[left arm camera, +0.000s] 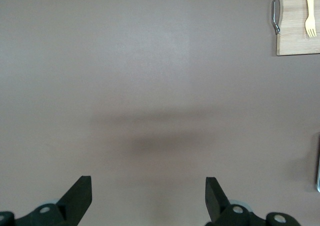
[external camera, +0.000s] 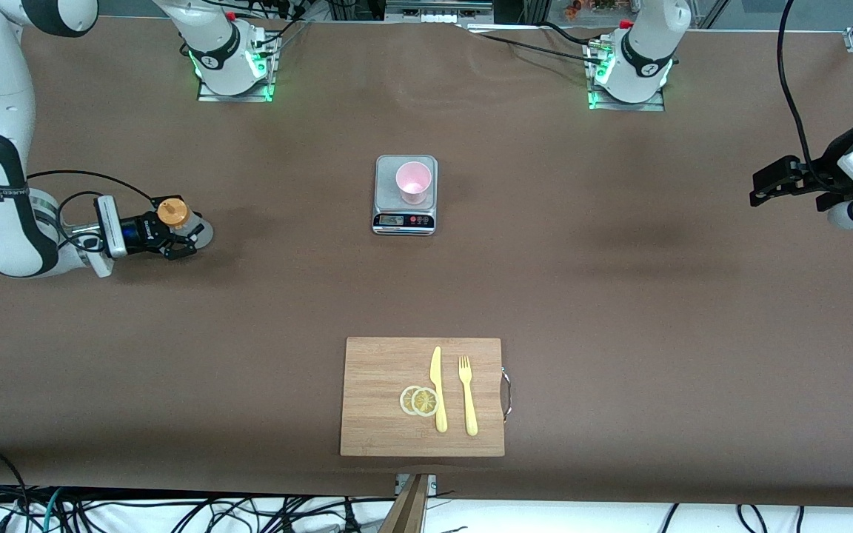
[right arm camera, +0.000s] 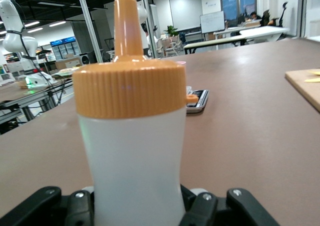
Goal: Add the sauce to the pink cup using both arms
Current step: 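Carry the sauce bottle back to its spot with the right gripper, then set the bottle upright and open the right gripper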
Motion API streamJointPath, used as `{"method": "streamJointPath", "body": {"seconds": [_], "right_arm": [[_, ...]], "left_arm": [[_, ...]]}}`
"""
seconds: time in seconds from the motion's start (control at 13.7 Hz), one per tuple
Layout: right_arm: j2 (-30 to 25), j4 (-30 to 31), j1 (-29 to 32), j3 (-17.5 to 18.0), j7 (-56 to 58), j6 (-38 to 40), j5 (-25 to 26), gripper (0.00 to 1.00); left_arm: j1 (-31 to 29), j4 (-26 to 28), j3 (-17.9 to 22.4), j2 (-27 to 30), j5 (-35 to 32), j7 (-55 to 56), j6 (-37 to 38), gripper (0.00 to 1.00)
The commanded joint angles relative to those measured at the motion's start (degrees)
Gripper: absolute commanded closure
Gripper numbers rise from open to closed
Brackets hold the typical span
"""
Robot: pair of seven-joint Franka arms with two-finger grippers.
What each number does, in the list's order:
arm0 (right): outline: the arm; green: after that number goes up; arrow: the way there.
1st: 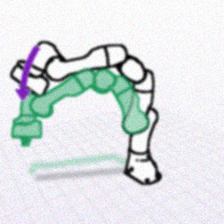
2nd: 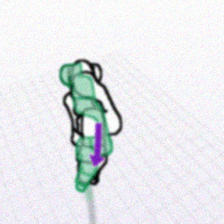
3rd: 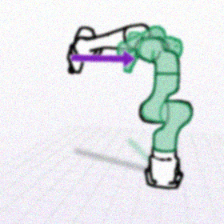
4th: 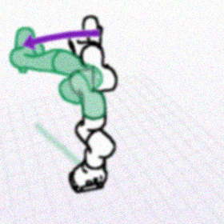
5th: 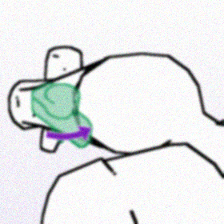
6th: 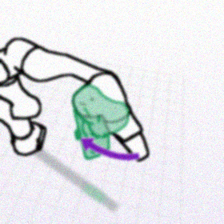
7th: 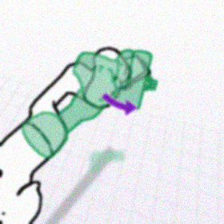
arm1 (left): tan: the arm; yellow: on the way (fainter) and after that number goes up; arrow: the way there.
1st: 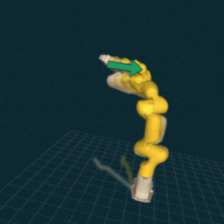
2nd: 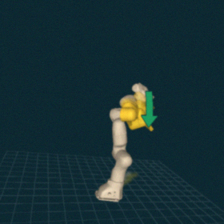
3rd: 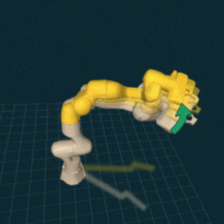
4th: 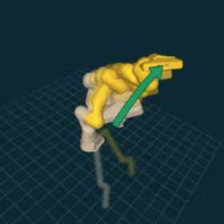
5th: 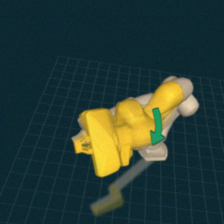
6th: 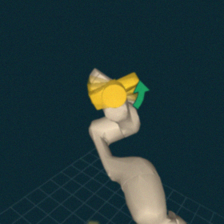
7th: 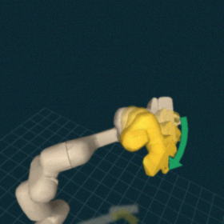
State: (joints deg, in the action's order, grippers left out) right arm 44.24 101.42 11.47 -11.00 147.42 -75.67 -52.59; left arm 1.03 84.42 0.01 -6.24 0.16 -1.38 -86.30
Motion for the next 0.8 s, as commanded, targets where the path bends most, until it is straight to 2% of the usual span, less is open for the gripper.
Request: {"method": "streamJointPath", "body": {"seconds": [0.0,0.22,0.29,0.36,0.44,0.73], "right_arm": [[3.7,-3.7,0.6,0.1,2.1,2.0,-2.2,0.77],[6.1,-6.8,0.8,0.1,3.3,1.6,-2.2,0.76],[6.3,-6.8,0.8,0.1,3.2,1.5,-2.2,0.68],[6.2,-6.8,0.9,0.1,3.0,1.6,-2.0,0.29],[6.1,-6.8,0.9,-0.2,2.4,1.8,-1.6,0.00],[5.9,-7.3,0.7,-2.0,2.1,2.0,-0.5,0.00]], "left_arm": [[0.3,-0.7,0.3,-0.2,0.4,-1.0,0.9,0.00],[0.3,-0.7,0.3,-0.3,0.4,-1.0,0.9,0.00],[0.3,-0.7,0.3,-0.3,0.4,-1.0,0.9,0.00],[0.3,-0.7,0.3,-0.2,0.4,-1.0,0.9,0.00],[0.3,-0.7,0.3,-0.2,0.4,-1.0,0.9,0.00],[0.3,-0.7,0.3,-0.3,0.4,-1.0,0.9,0.00]]}}
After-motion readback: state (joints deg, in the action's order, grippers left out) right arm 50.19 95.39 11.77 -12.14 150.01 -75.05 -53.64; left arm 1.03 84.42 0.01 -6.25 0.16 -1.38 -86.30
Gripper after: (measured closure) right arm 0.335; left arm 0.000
